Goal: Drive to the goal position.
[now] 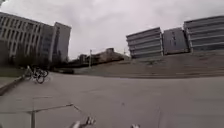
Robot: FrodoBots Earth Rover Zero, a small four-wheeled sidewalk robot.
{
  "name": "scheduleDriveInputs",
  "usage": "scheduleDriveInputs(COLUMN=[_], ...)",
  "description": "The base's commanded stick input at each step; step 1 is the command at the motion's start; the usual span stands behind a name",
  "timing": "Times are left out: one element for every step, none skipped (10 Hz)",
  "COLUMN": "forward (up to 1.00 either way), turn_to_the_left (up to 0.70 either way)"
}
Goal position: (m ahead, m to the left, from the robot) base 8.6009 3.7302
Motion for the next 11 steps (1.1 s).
scheduleDriveInputs(forward=[1.00,1.00,1.00,1.00,1.00,1.00,1.00,1.00,1.00,1.00,1.00], turn_to_the_left=[0.36,0.37,0.37,0.37,0.19,0.08,0.05,0.03,0.03,0.02,0.02])
